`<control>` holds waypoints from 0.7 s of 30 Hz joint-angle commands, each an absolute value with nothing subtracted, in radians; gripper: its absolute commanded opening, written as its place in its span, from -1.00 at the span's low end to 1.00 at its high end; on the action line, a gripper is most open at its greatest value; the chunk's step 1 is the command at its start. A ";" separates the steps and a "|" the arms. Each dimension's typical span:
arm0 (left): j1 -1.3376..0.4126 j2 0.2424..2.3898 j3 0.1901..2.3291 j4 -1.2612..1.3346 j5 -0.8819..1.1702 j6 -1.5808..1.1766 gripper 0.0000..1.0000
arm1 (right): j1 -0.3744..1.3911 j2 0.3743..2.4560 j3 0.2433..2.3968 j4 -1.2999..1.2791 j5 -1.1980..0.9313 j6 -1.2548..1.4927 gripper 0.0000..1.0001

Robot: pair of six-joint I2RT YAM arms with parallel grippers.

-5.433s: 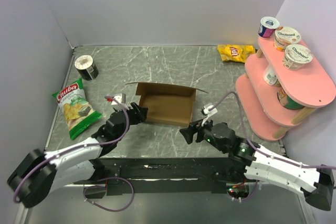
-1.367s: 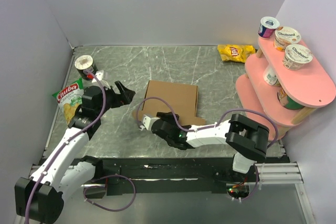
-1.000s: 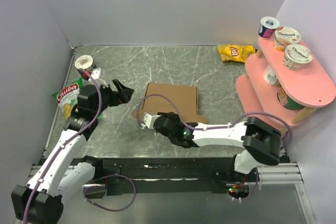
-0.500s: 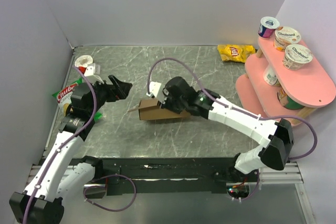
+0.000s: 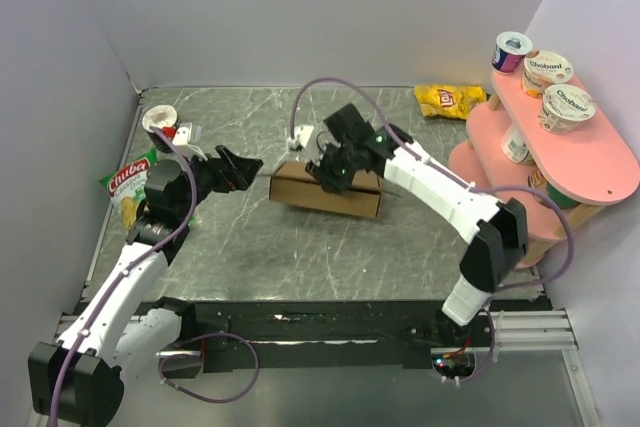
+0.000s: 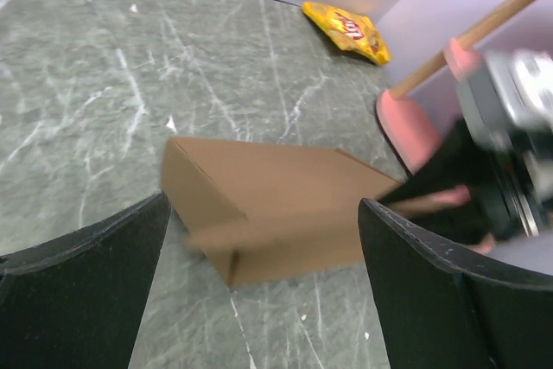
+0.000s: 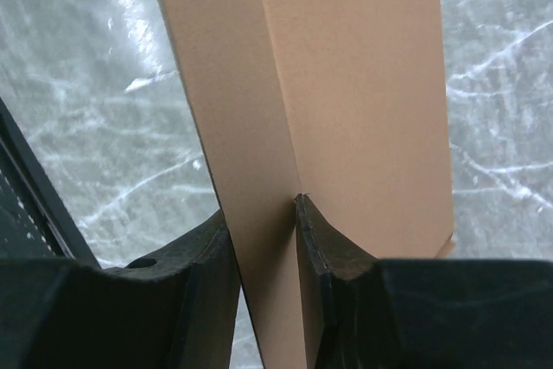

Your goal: Fold the paper box

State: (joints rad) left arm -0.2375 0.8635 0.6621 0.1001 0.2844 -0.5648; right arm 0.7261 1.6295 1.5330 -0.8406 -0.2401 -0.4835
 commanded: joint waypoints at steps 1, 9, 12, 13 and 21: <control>-0.232 0.896 0.713 0.222 0.382 -0.574 0.92 | 0.655 1.713 1.718 -0.978 -0.374 -0.511 -0.31; -0.230 0.861 0.818 0.065 0.290 -0.529 0.92 | 0.600 1.781 1.910 -1.124 -0.500 -0.531 -0.34; -0.229 0.838 0.854 0.025 0.298 -0.519 0.92 | 0.586 1.787 1.940 -1.152 -0.552 -0.528 -0.34; -0.229 0.839 0.876 0.017 0.307 -0.515 0.92 | 0.581 1.790 1.945 -1.157 -0.558 -0.525 -0.33; -0.227 0.871 0.822 -0.018 0.379 -0.468 0.92 | 0.583 1.796 1.878 -1.077 -0.508 -0.486 -0.24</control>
